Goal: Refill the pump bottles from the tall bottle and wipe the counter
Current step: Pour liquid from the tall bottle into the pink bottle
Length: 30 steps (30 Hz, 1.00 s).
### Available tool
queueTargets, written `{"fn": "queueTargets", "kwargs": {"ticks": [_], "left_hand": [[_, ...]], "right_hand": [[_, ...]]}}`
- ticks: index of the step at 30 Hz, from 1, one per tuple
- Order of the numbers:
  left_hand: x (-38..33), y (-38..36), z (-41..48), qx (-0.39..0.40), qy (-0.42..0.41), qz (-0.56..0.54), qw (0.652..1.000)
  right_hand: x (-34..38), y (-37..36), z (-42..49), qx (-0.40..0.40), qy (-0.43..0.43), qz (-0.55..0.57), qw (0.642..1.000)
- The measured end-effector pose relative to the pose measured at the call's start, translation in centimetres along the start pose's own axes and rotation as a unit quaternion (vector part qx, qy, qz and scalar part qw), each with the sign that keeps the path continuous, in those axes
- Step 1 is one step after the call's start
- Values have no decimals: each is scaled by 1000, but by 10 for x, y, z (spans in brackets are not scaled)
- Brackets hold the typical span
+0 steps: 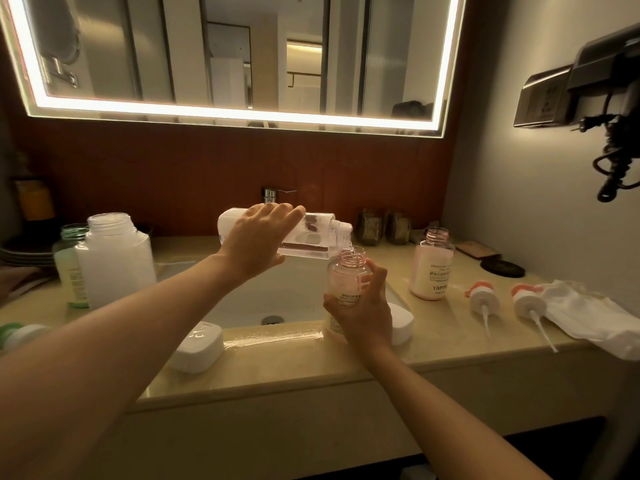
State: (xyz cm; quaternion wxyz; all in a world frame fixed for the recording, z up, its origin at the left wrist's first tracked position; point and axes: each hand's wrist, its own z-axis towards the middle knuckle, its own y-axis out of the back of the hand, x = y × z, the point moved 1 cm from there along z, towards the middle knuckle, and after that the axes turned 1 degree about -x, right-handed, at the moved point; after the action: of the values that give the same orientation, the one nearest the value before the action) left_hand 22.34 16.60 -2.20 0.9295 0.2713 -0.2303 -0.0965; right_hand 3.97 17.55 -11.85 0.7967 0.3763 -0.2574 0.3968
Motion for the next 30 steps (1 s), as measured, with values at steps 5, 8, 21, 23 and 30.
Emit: {"fn": "queueTargets", "kwargs": {"ticks": [5,8,21,23,30], "left_hand": [[0,1,0,-1,2,4,1000],[-1,2,1,-3,3,9,1000],[0,2,1,-2,2,6,1000],[0,3,1,-3,3,8,1000],[0,1,1,-8,-8,5,1000]], "right_hand": [[-1,-1,0,-1,2,3,1000],[-2,0,0,-3,4,1,1000],[-2,-1,1,-4,14,1,1000],[-2,-2,1,-5,14,-1,1000],[-4,-2,1,-6,24,2,1000]]}}
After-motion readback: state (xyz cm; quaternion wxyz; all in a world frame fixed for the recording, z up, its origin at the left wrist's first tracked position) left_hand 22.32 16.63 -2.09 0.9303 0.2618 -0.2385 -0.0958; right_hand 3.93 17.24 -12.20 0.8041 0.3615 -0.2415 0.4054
